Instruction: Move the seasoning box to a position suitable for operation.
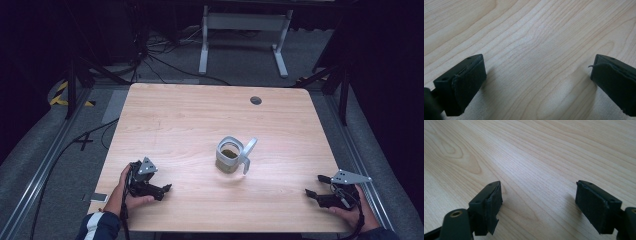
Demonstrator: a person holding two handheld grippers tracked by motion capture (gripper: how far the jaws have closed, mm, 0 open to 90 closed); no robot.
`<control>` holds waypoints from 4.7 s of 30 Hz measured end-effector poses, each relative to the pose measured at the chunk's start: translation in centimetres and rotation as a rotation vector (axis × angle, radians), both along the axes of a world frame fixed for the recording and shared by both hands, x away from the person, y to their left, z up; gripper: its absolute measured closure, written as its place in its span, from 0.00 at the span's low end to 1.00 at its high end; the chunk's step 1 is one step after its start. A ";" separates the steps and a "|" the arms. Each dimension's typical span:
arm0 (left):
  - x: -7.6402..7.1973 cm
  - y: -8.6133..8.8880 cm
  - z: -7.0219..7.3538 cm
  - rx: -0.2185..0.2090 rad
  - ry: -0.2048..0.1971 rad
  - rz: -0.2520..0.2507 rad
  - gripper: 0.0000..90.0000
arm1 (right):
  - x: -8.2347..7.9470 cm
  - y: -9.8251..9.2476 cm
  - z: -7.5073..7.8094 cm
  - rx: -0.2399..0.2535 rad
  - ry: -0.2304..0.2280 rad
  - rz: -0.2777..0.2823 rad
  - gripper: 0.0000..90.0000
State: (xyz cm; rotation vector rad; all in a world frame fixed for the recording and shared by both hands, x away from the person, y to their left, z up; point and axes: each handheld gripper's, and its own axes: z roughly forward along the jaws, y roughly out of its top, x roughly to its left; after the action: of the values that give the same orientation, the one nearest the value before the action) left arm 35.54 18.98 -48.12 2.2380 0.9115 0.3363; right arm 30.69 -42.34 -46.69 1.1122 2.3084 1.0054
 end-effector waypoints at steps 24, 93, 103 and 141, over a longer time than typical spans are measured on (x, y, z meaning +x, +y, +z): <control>-0.1 0.2 -0.1 -0.013 -0.011 0.014 0.02 | -0.1 0.2 1.8 0.038 -0.037 0.015 0.97; -0.2 0.2 -0.1 -0.013 -0.007 0.016 0.03 | 3.2 15.1 10.7 0.097 -0.222 0.344 1.00; -0.2 0.2 -0.1 -0.013 -0.007 0.017 0.03 | 3.5 17.0 11.0 0.099 -0.230 0.373 1.00; -0.2 0.4 0.1 -0.007 -0.009 0.014 0.05 | 4.9 20.6 10.6 0.072 -0.220 0.427 1.00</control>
State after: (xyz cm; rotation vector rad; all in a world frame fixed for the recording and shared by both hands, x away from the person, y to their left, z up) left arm 35.38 19.41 -48.06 2.2225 0.9225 0.3491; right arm 35.61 -21.76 -36.14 0.5025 2.3887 1.2981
